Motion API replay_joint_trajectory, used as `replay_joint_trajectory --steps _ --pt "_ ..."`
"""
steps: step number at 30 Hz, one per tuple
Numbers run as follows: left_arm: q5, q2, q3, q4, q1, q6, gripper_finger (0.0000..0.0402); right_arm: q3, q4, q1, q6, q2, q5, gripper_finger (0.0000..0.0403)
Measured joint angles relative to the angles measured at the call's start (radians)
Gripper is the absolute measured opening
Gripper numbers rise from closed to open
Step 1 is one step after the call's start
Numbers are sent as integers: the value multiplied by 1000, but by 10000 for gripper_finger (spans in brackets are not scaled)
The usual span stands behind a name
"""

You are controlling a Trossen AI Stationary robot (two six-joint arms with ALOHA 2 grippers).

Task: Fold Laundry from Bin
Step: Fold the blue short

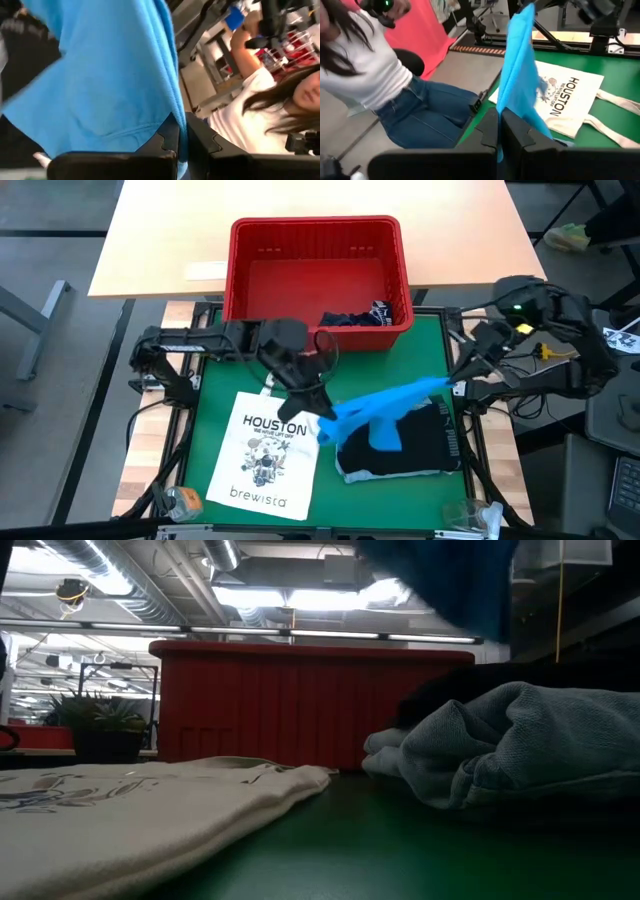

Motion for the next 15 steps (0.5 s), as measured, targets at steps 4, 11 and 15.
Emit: replay_joint_trajectory --steps 4,11,15 --pt "-150 2 0 59 -77 -9 8 0 0 1 70 -53 0 7" --pt "-376 58 0 119 -189 -15 8 -1 -68 1 123 -122 87 7" --pt "-391 118 0 216 -216 -44 8 -15 -136 1 123 -137 129 7"
